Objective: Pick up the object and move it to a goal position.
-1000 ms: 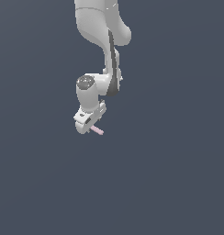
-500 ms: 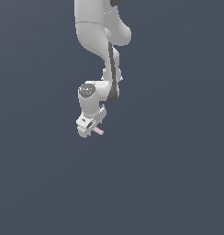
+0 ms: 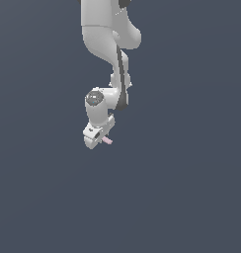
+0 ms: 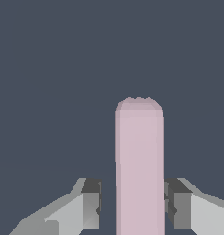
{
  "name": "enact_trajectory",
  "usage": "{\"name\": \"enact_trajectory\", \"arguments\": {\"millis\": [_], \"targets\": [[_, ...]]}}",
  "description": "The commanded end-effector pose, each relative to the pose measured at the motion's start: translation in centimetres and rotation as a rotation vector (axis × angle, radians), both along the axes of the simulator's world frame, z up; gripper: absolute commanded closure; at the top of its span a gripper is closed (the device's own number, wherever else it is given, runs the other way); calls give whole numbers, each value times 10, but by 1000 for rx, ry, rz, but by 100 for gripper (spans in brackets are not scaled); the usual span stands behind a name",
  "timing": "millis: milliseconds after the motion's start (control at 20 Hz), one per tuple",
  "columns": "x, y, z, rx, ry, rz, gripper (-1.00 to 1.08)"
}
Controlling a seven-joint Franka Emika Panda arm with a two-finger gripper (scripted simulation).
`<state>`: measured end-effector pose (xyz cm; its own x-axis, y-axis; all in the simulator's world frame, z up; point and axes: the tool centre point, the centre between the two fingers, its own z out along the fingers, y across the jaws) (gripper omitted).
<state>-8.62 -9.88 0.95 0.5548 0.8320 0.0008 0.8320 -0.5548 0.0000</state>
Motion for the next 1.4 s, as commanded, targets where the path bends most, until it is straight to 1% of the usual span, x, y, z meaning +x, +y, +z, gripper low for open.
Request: {"name": "enact_trajectory", "arguments": {"millis": [0,400,700,1000,1350], "targets": [[0,-3,-2,-1,0,-5,108],[0,3,6,1,-1,2,108],[-1,9,30,0,0,2,108],[-2,20,72,-1,0,1,108],[-4,38,143,-1,0,0,108]]}}
